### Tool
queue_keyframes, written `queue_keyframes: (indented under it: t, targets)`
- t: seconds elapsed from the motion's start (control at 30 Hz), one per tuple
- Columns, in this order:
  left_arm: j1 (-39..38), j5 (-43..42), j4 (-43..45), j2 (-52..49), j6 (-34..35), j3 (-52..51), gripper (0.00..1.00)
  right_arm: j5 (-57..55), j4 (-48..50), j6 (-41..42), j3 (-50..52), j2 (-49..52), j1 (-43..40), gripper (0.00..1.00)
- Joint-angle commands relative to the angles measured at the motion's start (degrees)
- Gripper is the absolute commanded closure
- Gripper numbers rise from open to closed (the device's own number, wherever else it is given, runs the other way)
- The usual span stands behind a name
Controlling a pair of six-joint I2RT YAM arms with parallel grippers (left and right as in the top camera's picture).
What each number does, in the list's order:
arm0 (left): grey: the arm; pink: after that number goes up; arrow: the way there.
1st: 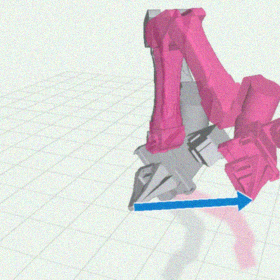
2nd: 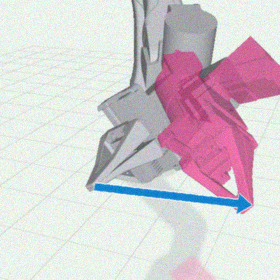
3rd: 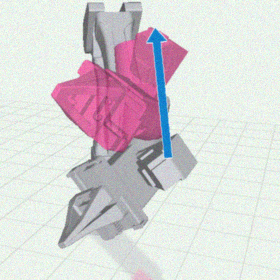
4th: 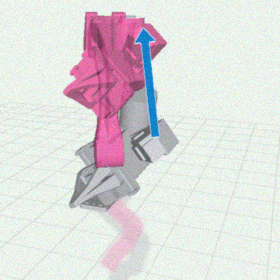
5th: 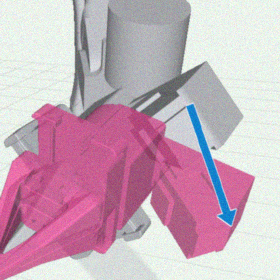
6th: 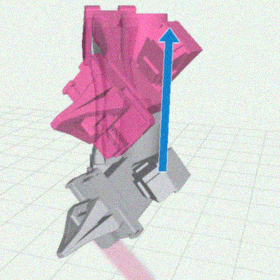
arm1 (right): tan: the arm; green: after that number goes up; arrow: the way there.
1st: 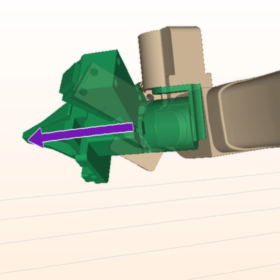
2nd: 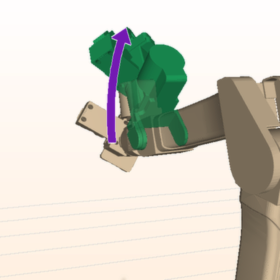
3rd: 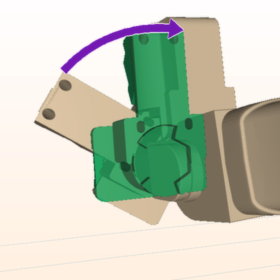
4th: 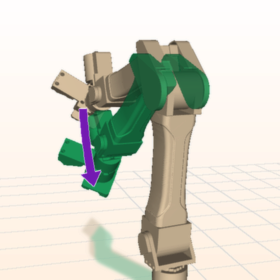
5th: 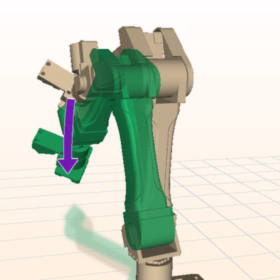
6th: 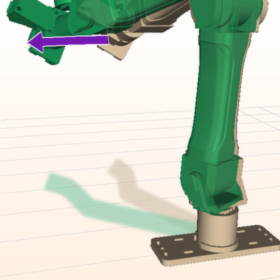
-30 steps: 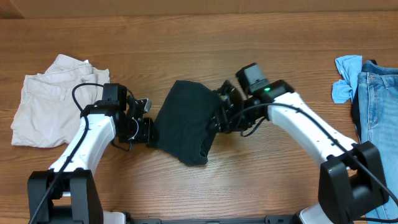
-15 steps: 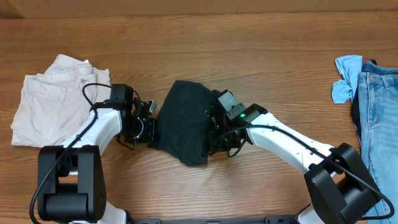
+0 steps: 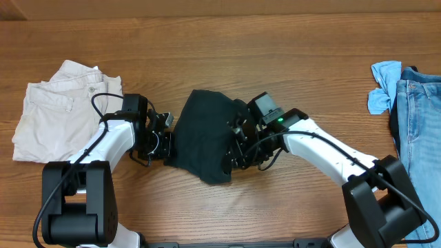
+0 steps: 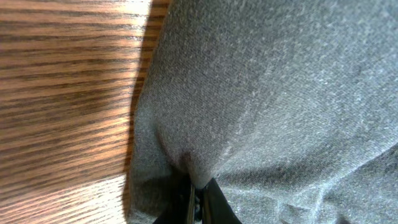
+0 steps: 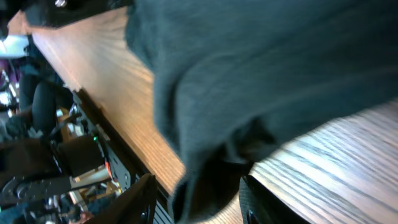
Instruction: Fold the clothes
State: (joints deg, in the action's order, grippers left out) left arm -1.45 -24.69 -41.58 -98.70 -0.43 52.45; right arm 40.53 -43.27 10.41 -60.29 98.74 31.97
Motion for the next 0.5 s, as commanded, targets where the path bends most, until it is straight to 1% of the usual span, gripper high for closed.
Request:
queue_keyframes:
  t: [0.0, 0.03, 0.07, 0.13, 0.17, 0.27, 0.4, 0.43, 0.47]
  targets:
    - [0.3, -0.5, -0.1, -0.5, -0.4, -0.4, 0.96, -8.3, 0.6, 3.6, 0.0, -0.7, 3.9, 0.63]
    - [0.3, -0.7, -0.1, -0.5, -0.4, -0.4, 0.96, -12.8, 0.6, 5.1, 0.3, -0.7, 5.1, 0.65]
    - [0.3, -0.8, 0.0, -0.5, -0.4, -0.4, 0.96, -14.9, 0.4, 6.2, 0.3, -0.7, 6.0, 0.74]
    - [0.3, -0.8, -0.2, -0.5, -0.4, -0.4, 0.96, -15.0, 0.3, 6.4, 0.3, -0.7, 6.6, 0.87]
    - [0.3, -0.8, -0.2, -0.5, -0.4, -0.4, 0.96, -15.1, 0.1, 6.9, 0.3, -0.7, 6.6, 0.96]
    - [0.3, -0.4, -0.6, -0.5, -0.4, -0.4, 0.96, -22.2, -4.4, 8.8, -0.4, -0.7, 3.4, 0.96]
    - [0.4, -0.2, -0.6, -0.5, -0.4, -0.4, 0.96, -22.9, -8.6, 8.7, -0.5, -0.7, -1.9, 0.96]
    - [0.6, -0.2, -0.6, -0.5, -0.4, -0.4, 0.96, -22.4, -9.2, 8.7, -0.5, -0.7, -2.6, 0.89]
    - [0.8, -0.2, -0.8, -0.5, -0.4, -0.4, 0.96, -22.0, -9.7, 8.3, -0.5, -0.7, -2.9, 0.75]
